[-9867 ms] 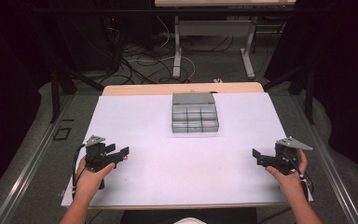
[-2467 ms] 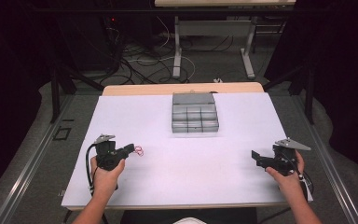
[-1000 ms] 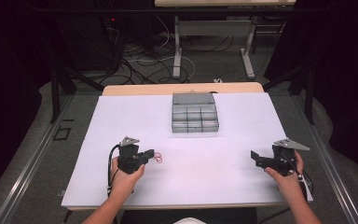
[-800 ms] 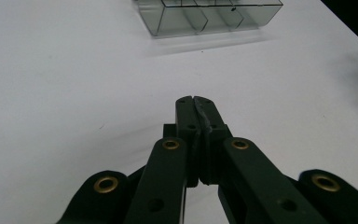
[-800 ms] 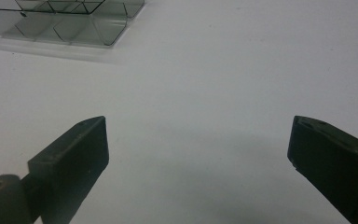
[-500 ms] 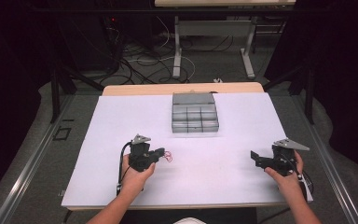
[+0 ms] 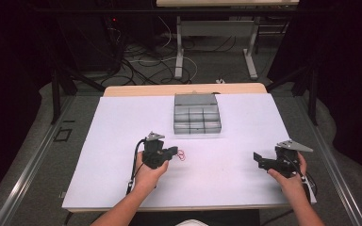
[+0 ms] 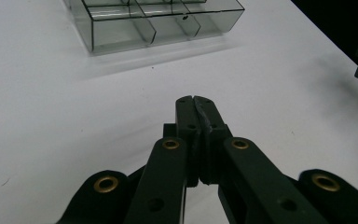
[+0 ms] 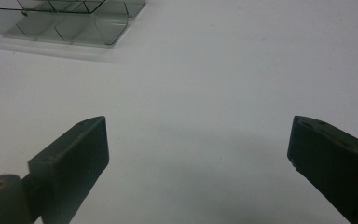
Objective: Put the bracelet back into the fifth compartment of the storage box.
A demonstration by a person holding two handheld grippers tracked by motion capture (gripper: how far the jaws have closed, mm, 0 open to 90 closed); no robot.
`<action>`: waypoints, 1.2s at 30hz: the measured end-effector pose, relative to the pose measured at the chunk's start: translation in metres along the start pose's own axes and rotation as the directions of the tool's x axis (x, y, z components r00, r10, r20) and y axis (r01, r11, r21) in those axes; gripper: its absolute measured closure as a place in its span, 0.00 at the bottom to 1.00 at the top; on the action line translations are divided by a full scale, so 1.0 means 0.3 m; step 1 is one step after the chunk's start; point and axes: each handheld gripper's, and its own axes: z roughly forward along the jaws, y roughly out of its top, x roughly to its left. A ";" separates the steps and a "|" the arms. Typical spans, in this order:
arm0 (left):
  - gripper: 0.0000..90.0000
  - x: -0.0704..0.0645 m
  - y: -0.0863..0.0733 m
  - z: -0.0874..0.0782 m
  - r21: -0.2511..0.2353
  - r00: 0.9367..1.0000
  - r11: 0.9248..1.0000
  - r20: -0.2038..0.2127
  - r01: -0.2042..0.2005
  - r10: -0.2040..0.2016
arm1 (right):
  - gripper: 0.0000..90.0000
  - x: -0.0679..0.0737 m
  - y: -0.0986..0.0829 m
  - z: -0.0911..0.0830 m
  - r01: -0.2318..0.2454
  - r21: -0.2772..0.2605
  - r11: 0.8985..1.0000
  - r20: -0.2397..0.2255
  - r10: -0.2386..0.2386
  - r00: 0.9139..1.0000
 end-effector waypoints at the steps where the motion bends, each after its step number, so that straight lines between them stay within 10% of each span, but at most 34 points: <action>1: 1.00 -0.002 0.004 0.004 -0.002 1.000 1.000 0.002 -0.001 0.001 | 0.06 0.000 0.000 0.000 0.000 0.000 1.000 0.000 0.000 1.000; 36: 1.00 -0.050 0.187 0.122 -0.032 1.000 0.999 -0.012 -0.004 0.004 | 0.06 0.001 -0.005 0.008 0.001 -0.006 1.000 0.004 -0.001 1.000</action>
